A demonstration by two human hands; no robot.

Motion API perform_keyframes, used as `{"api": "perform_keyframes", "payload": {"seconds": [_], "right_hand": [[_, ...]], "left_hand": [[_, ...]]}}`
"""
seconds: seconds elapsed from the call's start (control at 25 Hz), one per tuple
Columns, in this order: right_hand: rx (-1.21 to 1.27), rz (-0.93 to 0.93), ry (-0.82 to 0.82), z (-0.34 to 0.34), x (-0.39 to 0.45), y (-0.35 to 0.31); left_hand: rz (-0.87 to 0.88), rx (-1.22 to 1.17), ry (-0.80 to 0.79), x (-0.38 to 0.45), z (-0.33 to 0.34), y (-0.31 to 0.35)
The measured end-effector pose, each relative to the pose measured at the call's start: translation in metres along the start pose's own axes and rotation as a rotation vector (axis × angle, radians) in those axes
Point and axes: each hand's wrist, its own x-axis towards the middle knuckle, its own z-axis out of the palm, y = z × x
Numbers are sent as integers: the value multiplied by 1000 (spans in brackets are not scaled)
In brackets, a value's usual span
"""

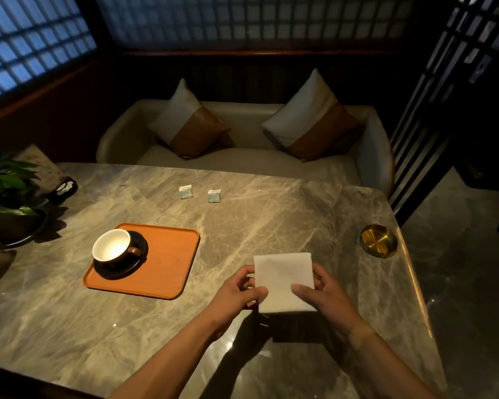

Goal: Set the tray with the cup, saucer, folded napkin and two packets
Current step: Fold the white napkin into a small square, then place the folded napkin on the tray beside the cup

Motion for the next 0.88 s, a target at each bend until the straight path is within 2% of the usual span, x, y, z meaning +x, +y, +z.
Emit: {"api": "perform_keyframes", "payload": {"seconds": [0.24,0.52,0.88], "right_hand": [[7,-13,31,57,17,-7],[27,20,78,149,50,-7],[55,76,108,247,86,2]], "left_hand": [[27,-33,-12,4,-63,11],[38,-39,-43,5,-166,20],[39,71,-15,-3,-268,22]]}}
